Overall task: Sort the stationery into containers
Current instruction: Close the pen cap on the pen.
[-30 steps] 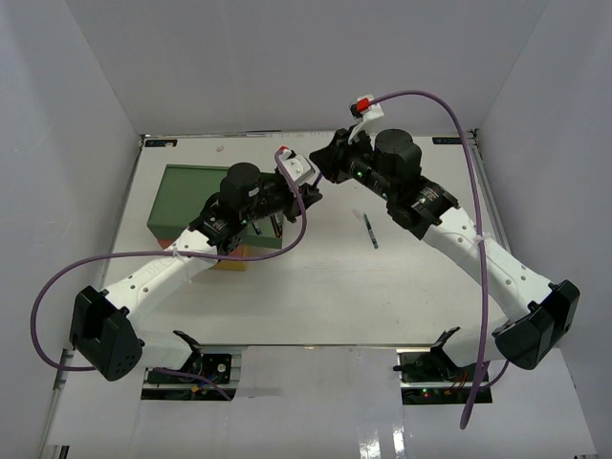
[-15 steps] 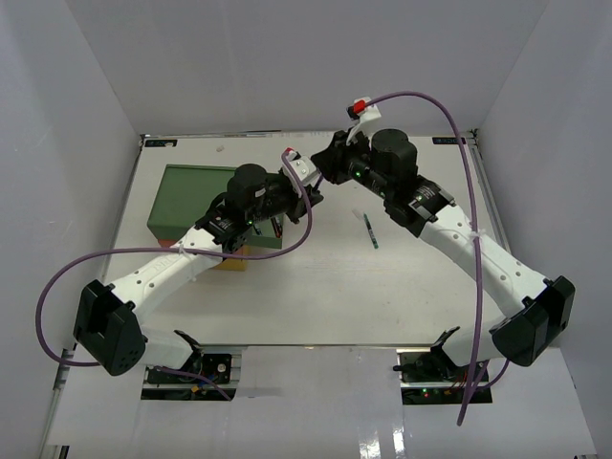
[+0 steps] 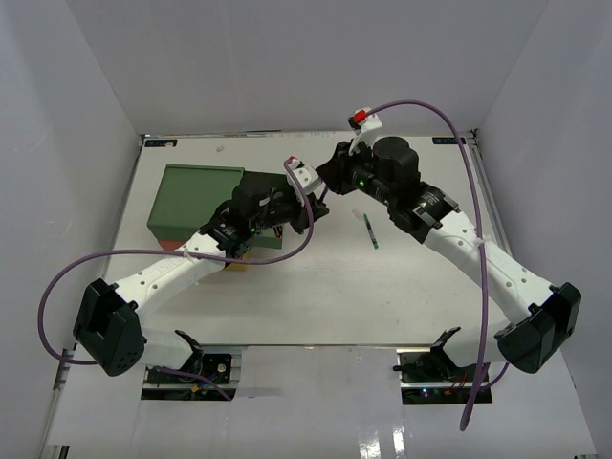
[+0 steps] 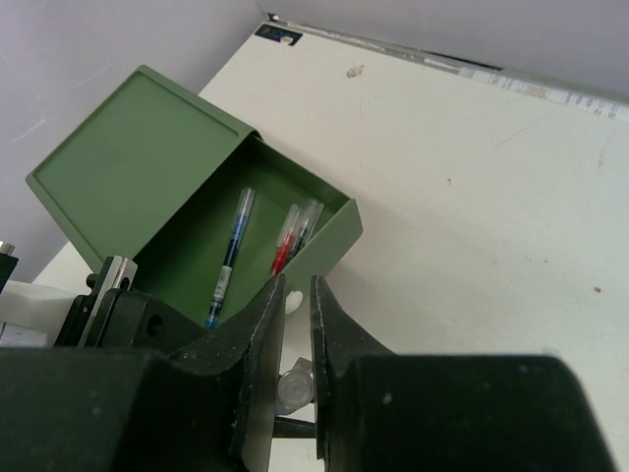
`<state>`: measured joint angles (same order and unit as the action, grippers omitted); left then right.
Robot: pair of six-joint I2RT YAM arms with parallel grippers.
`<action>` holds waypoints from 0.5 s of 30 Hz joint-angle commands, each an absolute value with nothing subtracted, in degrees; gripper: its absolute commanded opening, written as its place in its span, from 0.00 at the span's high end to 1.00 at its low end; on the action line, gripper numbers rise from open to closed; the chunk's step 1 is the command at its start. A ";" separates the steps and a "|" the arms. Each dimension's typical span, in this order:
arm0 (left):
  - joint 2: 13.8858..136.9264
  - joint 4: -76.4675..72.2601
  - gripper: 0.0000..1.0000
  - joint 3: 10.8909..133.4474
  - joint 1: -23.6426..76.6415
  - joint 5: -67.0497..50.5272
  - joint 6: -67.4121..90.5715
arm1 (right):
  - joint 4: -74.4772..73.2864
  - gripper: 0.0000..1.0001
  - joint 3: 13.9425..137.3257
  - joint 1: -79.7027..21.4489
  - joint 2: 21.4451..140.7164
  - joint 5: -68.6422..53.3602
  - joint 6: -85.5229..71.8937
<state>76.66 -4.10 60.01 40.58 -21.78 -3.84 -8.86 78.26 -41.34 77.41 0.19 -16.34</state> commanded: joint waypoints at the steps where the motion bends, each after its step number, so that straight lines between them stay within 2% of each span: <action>1: 71.19 -18.81 1.00 60.74 43.42 -29.79 -3.08 | -20.31 0.92 73.92 -43.86 80.42 -4.31 -16.35; 11: 70.93 -19.16 0.98 56.08 43.68 -29.88 -2.11 | -19.60 0.92 74.27 -43.68 79.10 -0.97 -17.05; 15: 70.75 -20.21 0.93 55.28 43.68 -29.79 -1.06 | -18.81 0.92 73.48 -43.68 78.49 -0.26 -17.31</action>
<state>76.14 -7.90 53.49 41.45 -23.33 -0.75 -13.54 75.99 -42.15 77.14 0.97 -17.89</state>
